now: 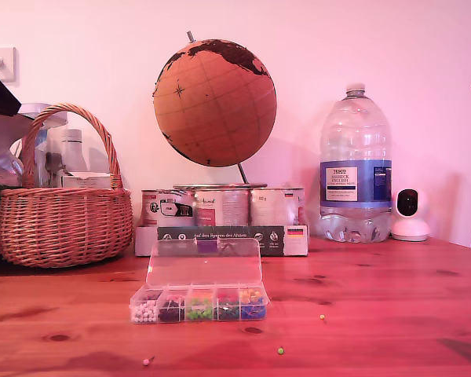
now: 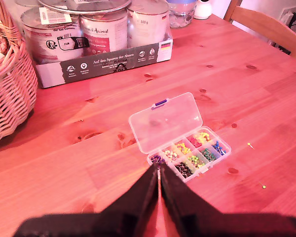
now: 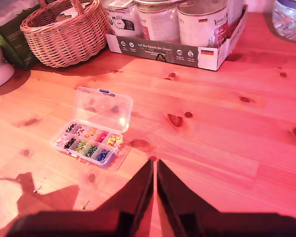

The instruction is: Sort the loose pins on the table into their correct compartments

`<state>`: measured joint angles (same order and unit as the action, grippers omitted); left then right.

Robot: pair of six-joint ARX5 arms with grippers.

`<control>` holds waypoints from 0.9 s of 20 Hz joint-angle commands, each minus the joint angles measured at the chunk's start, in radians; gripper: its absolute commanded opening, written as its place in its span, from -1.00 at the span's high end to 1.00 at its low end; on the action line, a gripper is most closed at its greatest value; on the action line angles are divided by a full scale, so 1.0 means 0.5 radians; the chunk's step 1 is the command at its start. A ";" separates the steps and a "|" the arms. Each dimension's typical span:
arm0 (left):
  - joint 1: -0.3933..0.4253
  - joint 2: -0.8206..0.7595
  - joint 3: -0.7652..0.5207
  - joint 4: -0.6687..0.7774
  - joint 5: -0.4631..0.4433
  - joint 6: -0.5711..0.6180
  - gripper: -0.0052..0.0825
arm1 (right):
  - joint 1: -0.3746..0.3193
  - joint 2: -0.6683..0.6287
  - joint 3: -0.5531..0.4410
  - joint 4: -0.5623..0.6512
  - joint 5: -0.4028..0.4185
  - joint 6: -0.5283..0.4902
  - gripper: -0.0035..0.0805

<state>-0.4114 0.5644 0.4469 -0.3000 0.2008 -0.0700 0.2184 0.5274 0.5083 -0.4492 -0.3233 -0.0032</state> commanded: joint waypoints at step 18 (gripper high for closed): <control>-0.088 0.270 0.182 -0.195 0.437 0.069 0.93 | 0.198 0.231 0.227 -0.261 -0.015 -0.094 0.95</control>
<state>-0.4469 0.6907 0.5194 -0.3996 0.4126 -0.0525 0.3073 0.6357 0.6102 -0.5793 -0.3218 -0.0402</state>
